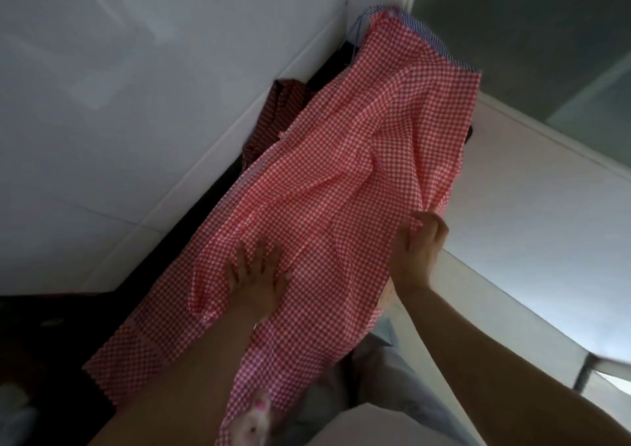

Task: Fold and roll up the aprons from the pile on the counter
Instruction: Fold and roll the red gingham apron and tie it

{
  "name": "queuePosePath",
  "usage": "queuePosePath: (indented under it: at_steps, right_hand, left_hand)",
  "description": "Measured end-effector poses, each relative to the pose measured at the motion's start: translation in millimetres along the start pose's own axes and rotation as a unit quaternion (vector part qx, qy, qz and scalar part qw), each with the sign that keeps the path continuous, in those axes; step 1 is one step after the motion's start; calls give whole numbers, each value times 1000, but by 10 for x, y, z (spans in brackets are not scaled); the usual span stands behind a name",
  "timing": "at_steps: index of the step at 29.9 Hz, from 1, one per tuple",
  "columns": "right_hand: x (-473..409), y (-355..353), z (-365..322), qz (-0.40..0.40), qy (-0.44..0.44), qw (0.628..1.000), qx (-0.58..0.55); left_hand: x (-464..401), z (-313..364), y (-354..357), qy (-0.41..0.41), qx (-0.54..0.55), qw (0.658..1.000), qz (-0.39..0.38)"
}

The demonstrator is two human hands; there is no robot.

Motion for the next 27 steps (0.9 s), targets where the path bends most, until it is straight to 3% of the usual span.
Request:
queuePosePath:
  at_steps: [3, 4, 7, 9, 11, 14, 21, 23, 25, 27]
  right_hand:
    - [431, -88, 265, 74, 274, 953, -109]
    - [605, -92, 343, 49, 358, 917, -168]
    - [1033, -20, 449, -99, 543, 752, -360]
    - [1232, 21, 502, -157, 558, 717, -387]
    - [1383, 100, 533, -174, 564, 705, -394]
    - [1511, 153, 669, -153, 554, 718, -392]
    - [1552, -111, 475, -275, 487, 672, -485]
    - [1522, -179, 401, -280, 482, 673, -486]
    - [1441, -203, 293, -263, 484, 689, -471]
    - [1385, -179, 235, -243, 481, 705, -462]
  left_hand:
    - [18, 31, -27, -11, -6, 1000, 3]
    - [35, 36, -20, -11, -10, 1000, 6]
    - [37, 35, -11, -16, -12, 1000, 2]
    - [25, 39, -7, -18, -16, 1000, -2]
    - [12, 46, -11, -21, -21, 1000, -5]
    - [9, 54, -17, -27, -28, 999, -13]
    - [49, 52, -37, -24, -25, 999, -6]
    - [118, 120, -86, -22, -17, 998, 52]
    - [251, 269, -122, 28, 3, 990, 137]
    - [428, 405, -67, 87, 28, 981, 172]
Point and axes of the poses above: each hand's wrist, its own x-axis away from the middle knuckle, its own y-axis out of the palm, z = x × y, the point moved 2 cm from there along -x, towards the middle knuckle, and after that the axes turned 7 degrees about -y, right-handed, at the moved point
